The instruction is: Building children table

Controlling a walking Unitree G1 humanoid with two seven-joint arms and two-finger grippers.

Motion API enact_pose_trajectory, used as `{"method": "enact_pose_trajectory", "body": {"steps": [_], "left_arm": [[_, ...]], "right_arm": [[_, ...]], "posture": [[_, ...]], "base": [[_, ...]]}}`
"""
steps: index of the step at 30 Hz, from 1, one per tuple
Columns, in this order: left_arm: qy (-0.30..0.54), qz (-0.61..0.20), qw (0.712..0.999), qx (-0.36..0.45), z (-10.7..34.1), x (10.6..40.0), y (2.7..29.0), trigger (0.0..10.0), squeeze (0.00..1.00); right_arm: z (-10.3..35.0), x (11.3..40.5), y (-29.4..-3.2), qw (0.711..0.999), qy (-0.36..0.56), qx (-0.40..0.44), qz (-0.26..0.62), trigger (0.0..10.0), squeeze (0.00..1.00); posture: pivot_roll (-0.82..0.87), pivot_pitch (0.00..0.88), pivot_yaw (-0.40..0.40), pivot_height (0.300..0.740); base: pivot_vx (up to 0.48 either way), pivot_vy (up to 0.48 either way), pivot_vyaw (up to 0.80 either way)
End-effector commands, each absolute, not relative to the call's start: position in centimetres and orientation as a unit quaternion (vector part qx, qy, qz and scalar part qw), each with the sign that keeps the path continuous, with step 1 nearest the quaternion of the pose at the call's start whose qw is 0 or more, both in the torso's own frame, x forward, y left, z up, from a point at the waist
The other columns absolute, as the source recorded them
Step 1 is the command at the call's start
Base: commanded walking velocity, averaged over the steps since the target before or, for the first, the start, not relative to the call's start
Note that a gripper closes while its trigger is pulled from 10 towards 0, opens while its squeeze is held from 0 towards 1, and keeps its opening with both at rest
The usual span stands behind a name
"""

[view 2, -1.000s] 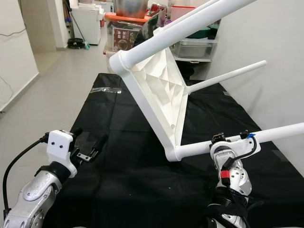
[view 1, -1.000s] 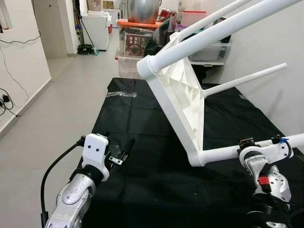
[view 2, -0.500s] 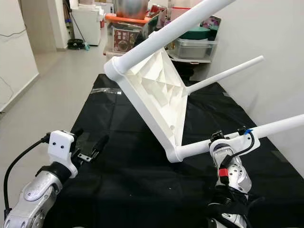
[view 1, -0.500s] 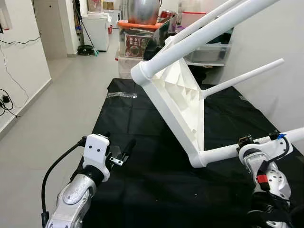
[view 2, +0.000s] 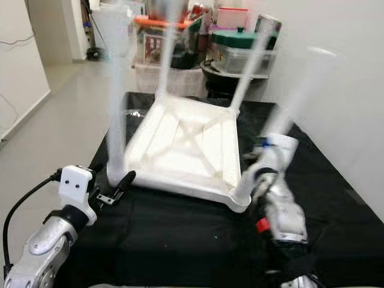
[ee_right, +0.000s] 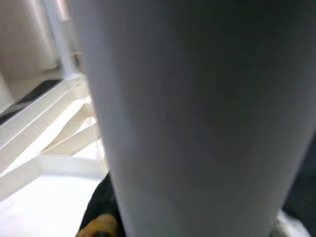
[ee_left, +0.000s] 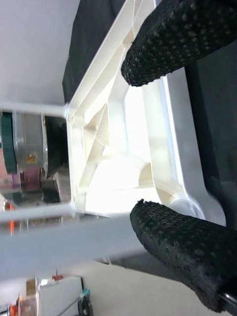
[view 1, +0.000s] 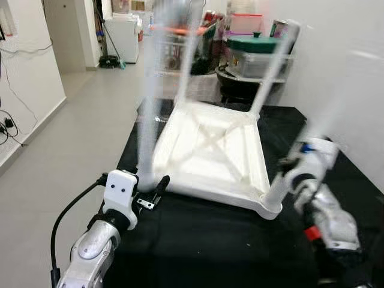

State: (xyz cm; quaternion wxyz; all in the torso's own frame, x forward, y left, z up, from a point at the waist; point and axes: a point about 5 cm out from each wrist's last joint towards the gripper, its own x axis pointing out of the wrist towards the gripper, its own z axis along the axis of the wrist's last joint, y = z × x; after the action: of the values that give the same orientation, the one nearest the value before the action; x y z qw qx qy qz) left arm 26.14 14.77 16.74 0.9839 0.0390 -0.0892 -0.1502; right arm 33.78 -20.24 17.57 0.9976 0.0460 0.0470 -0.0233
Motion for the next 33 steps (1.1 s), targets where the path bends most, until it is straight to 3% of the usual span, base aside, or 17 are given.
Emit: {"method": "enact_pose_trajectory", "body": {"steps": [1,11,12,15,16,21,26,33], "left_arm": [[-0.086,-0.153,0.984,0.043,16.4,26.3,14.6,10.0,0.0],[-0.083,-0.154,0.984,0.044,16.2,26.2,14.7,10.0,0.0],[-0.083,-0.155,0.983,0.044,16.3,26.3,14.7,10.0,0.0],[-0.084,-0.156,0.983,0.044,16.3,26.3,14.6,10.0,0.0],[-0.083,-0.156,0.983,0.044,16.3,26.3,14.6,10.0,0.0],[-0.083,-0.158,0.983,0.045,16.3,26.3,14.6,10.0,0.0],[-0.083,-0.162,0.982,0.045,16.2,26.3,14.6,10.0,0.0],[-0.085,-0.166,0.981,0.044,16.3,26.4,14.4,10.0,0.0]], "right_arm": [[13.1,32.8,-19.2,0.988,0.149,0.049,0.005,10.0,0.0],[13.6,32.5,-19.4,0.993,0.117,-0.021,0.02,10.0,0.0],[13.9,32.5,-19.6,0.994,0.107,-0.026,0.019,10.0,0.13],[14.3,32.5,-19.9,0.994,0.097,-0.033,0.021,10.0,0.13],[14.6,32.5,-19.9,0.995,0.088,-0.033,0.025,10.0,1.0],[15.6,32.5,-20.0,0.997,0.061,-0.036,0.029,10.0,1.0],[20.7,32.4,-20.3,0.997,-0.049,-0.049,0.032,10.0,1.0],[24.9,32.1,-21.2,0.99,-0.132,-0.041,0.022,10.0,1.0]], "posture": [[0.05,0.0,-0.076,0.74],[0.05,0.0,-0.069,0.74],[0.05,0.0,-0.069,0.74],[0.05,0.0,-0.069,0.74],[0.04,0.0,-0.064,0.74],[0.04,0.0,-0.061,0.74],[0.04,0.0,-0.054,0.74],[0.03,0.0,-0.051,0.74]], "base": [[0.0,0.0,0.0],[0.0,0.0,0.0],[0.0,0.0,0.0],[0.0,0.0,0.0],[0.0,0.0,0.0],[0.0,0.0,0.0],[0.0,0.0,0.0],[0.0,0.0,0.0]]}}
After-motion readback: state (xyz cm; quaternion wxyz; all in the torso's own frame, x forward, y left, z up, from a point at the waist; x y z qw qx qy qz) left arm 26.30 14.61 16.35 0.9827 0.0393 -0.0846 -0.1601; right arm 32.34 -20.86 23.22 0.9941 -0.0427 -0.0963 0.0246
